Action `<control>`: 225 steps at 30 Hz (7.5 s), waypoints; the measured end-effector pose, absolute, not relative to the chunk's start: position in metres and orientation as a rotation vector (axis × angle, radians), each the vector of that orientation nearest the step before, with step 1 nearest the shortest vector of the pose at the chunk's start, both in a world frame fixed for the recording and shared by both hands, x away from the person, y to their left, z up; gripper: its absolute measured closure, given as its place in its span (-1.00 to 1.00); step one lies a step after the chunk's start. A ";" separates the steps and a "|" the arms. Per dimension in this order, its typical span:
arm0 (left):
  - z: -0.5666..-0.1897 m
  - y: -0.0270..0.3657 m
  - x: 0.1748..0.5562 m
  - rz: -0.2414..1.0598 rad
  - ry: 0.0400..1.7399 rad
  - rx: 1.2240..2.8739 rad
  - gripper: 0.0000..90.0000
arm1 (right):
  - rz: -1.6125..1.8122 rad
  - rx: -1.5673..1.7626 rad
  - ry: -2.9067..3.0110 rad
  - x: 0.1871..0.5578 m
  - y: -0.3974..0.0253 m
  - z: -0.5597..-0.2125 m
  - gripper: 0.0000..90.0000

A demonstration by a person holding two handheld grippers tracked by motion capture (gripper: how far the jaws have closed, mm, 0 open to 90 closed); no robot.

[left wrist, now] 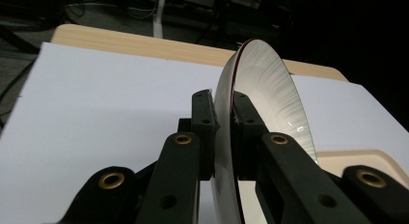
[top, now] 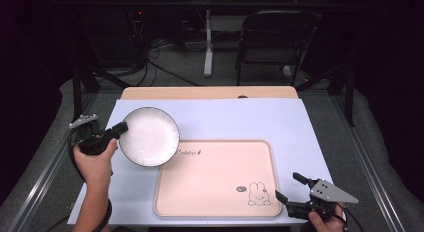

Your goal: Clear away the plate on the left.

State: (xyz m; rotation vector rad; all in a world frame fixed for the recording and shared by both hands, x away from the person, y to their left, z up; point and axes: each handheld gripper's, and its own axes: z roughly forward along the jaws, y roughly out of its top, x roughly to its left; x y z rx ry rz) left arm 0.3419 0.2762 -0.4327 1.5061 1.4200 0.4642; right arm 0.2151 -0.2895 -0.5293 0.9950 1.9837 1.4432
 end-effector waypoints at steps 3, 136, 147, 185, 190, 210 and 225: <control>-0.435 0.266 0.344 0.441 1.397 1.529 0.84 | 1.443 0.995 1.984 0.215 -0.290 -0.529 -0.68; -0.546 0.126 0.350 0.210 1.246 1.871 -0.14 | 1.443 0.991 1.983 0.215 -0.290 -0.529 -0.67; -0.506 0.137 0.346 0.304 1.167 1.864 -0.14 | 1.444 0.997 1.984 0.215 -0.290 -0.529 -0.67; -0.500 0.246 0.284 0.443 1.354 1.752 -0.13 | 1.442 0.997 1.982 0.214 -0.290 -0.529 -0.67; -0.513 0.253 0.280 0.430 1.398 1.735 -0.13 | 1.440 0.997 1.983 0.214 -0.290 -0.529 -0.67; -0.541 0.261 0.279 0.440 1.470 1.759 -0.12 | 1.441 0.990 1.983 0.214 -0.290 -0.529 -0.67; -0.546 0.261 0.283 0.377 1.480 1.757 -0.11 | 1.438 0.990 1.987 0.214 -0.289 -0.529 -0.67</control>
